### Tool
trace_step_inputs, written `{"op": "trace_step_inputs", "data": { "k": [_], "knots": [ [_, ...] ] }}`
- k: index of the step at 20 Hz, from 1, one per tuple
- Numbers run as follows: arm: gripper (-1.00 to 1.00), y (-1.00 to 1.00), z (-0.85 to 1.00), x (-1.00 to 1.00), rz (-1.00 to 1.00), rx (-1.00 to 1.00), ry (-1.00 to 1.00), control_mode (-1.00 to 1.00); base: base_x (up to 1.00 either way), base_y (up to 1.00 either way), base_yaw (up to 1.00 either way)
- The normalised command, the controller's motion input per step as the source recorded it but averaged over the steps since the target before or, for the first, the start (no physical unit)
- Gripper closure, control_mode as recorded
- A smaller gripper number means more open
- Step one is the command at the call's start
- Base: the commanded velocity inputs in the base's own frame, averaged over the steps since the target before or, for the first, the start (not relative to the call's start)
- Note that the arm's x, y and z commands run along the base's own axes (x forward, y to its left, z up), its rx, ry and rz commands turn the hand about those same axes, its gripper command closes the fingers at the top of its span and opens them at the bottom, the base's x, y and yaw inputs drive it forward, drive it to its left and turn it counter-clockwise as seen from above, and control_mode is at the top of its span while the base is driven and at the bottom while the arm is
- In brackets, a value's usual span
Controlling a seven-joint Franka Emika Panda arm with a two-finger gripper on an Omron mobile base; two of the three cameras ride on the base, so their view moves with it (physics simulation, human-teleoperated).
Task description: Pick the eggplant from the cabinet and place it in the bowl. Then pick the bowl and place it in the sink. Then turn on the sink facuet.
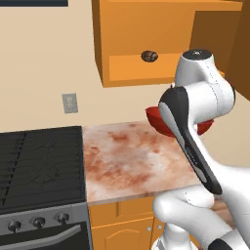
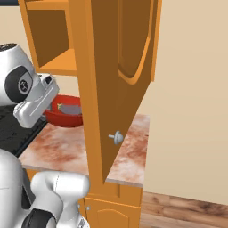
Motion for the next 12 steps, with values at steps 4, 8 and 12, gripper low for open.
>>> {"op": "trace_step_inputs", "data": {
  "k": [4, 8, 12],
  "knots": [
    [1.00, 0.00, 0.38, -0.44, 0.01, 0.07, 0.00, -1.00, 0.00, 0.00, 0.00],
    [1.00, 0.00, 0.01, -0.28, 0.05, 0.00, -0.05, -1.00, 0.00, 0.00, 0.00],
    [1.00, 0.00, 0.00, -0.17, 0.06, -0.05, -0.18, -1.00, 0.00, 0.00, 0.00]
  ]
}}
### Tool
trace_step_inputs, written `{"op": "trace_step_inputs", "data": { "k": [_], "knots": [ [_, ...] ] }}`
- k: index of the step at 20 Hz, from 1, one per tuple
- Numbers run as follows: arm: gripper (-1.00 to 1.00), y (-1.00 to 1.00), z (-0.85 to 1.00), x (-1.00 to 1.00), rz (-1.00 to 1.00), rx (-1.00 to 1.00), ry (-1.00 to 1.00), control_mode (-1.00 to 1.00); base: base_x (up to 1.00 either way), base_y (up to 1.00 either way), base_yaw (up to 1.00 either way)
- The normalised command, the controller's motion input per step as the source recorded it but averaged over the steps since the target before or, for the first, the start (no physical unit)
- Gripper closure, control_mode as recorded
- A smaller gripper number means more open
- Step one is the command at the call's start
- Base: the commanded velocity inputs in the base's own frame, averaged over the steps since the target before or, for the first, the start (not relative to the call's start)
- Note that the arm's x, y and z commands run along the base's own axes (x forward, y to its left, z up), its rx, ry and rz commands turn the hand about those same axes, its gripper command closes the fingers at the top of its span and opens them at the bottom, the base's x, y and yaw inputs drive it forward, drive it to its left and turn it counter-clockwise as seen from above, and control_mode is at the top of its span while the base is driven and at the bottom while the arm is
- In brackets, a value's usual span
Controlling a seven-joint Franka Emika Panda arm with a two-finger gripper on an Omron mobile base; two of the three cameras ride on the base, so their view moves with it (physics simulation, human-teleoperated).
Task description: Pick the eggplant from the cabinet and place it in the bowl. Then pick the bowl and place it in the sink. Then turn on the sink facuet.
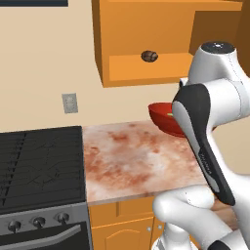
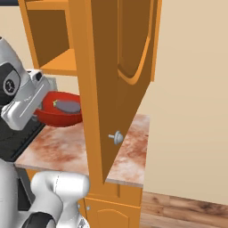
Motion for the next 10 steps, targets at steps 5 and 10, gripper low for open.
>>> {"op": "trace_step_inputs", "data": {
  "k": [5, 10],
  "knots": [
    [1.00, 0.00, 0.00, -0.11, 0.08, -0.10, -0.22, -1.00, 0.00, 0.00, 0.00],
    [1.00, 0.00, 0.00, -0.07, 0.09, -0.06, -0.12, -1.00, 0.00, 0.00, 0.00]
  ]
}}
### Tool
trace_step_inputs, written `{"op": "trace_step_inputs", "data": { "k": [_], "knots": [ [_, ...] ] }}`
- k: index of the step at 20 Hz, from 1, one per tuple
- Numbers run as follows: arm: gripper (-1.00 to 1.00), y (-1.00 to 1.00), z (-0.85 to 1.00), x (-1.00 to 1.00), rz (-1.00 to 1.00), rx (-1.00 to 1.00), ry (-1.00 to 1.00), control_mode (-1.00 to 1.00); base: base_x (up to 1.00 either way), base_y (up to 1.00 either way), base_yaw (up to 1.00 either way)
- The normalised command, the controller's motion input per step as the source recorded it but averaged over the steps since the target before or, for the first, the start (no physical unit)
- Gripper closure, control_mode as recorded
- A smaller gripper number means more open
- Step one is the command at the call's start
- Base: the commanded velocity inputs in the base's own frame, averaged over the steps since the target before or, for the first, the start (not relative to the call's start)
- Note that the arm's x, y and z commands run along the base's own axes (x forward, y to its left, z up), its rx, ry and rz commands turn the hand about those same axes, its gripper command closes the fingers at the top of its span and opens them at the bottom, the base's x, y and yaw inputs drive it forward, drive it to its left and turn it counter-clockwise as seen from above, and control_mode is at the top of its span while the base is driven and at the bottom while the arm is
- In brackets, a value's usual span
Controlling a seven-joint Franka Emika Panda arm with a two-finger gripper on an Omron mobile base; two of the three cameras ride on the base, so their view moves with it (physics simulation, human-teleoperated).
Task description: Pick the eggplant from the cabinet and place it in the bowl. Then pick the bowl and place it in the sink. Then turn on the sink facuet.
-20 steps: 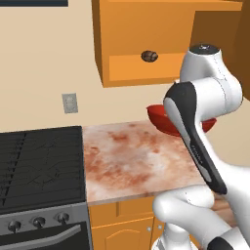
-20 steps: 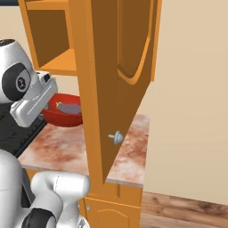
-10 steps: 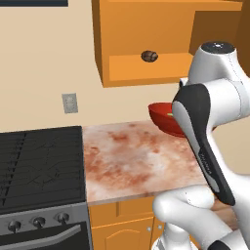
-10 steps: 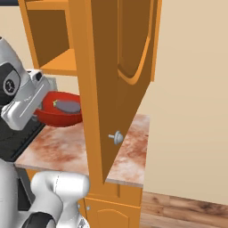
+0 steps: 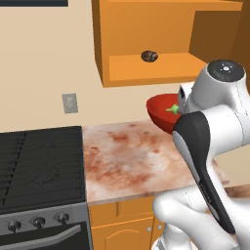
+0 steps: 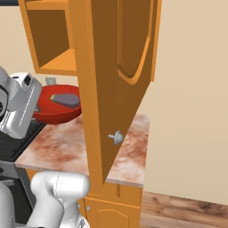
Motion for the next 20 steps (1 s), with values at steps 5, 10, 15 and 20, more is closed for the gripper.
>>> {"op": "trace_step_inputs", "data": {
  "k": [5, 10, 15, 20],
  "knots": [
    [1.00, 0.00, 0.00, -0.01, 0.01, 0.00, 0.00, 1.00, -0.03, 0.00, 0.00],
    [1.00, 0.00, 0.00, 0.00, 0.00, 0.00, 0.00, 1.00, -0.60, 0.05, 0.00],
    [1.00, 0.00, 0.00, 0.00, 0.00, 0.00, 0.00, 1.00, -1.00, 0.22, 0.00],
    [1.00, 0.00, 0.00, 0.00, 0.00, 0.00, 0.00, 1.00, -0.76, 0.29, 0.16]
  ]
}}
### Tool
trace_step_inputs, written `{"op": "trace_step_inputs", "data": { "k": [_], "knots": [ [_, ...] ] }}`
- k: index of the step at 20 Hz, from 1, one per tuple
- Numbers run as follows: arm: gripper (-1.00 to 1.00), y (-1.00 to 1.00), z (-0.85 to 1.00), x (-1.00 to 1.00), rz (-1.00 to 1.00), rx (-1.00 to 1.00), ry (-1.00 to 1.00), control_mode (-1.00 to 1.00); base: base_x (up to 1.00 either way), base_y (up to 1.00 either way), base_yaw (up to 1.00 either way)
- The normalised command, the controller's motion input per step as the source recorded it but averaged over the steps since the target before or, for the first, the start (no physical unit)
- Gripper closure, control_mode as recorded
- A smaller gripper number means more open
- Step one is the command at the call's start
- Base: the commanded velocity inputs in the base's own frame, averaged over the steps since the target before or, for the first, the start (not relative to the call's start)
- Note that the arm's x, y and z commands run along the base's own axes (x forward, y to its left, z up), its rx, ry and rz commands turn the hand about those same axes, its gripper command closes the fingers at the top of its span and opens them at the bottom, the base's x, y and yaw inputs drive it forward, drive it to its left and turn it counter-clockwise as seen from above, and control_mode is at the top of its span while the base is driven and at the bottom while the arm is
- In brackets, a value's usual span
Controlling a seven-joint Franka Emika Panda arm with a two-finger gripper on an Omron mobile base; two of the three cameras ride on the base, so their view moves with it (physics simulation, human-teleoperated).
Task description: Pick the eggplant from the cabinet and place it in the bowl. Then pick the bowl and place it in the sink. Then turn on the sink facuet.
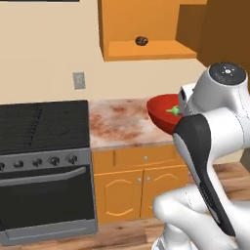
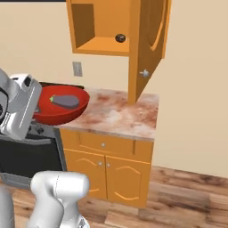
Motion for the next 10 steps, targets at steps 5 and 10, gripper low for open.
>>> {"op": "trace_step_inputs", "data": {
  "k": [5, 10],
  "knots": [
    [1.00, 0.00, 0.00, 0.00, 0.00, 0.00, 0.00, 1.00, -0.48, 0.15, 0.76],
    [1.00, 0.00, 0.00, 0.00, 0.00, 0.00, 0.00, 1.00, -0.43, 0.34, 0.90]
  ]
}}
